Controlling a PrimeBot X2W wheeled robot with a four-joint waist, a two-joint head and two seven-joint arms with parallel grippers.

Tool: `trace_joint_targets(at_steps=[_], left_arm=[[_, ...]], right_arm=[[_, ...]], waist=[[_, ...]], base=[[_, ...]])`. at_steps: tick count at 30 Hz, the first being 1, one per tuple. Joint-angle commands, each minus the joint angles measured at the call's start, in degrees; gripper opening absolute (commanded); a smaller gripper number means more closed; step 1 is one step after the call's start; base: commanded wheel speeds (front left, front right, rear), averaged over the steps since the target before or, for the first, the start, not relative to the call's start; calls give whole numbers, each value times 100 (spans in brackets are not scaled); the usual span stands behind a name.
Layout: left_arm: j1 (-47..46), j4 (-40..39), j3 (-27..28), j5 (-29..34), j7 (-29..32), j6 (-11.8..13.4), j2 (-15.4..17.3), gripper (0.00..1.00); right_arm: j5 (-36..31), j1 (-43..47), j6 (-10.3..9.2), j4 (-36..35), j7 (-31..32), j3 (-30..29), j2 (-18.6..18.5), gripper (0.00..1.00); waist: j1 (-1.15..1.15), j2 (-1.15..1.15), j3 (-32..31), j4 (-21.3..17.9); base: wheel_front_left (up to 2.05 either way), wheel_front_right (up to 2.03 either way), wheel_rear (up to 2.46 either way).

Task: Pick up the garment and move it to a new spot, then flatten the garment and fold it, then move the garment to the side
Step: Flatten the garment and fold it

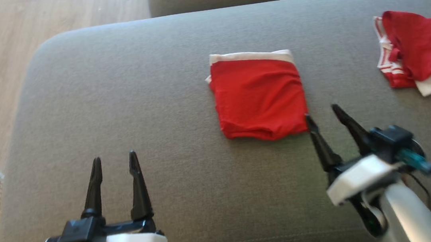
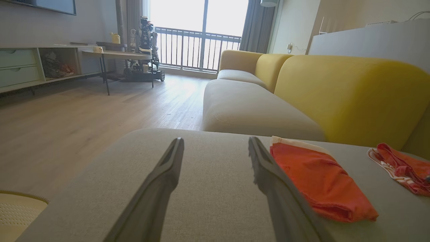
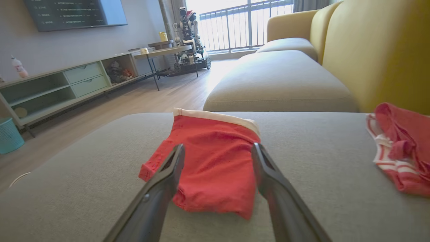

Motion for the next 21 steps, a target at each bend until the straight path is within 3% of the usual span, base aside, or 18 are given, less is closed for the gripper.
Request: trace_joint_targets(at_steps=[1, 11, 21], left_arm=[[-85, -200, 219, 81, -34, 12, 5, 100], [392, -202, 420, 448, -34, -52, 5, 100], [633, -107, 508, 594, -34, -201, 5, 100]], right_arm=[[-49, 58, -1, -310, -52, 26, 64, 100], [-392, 965, -1, -976, -52, -158, 89, 100], [-256, 1173, -1, -924, -52, -330, 90, 100]], waist=[[0, 0, -39, -69], [0, 0, -369, -367], [0, 0, -496, -423]], base=[[0, 0, 0], [0, 0, 0], [0, 0, 0]])
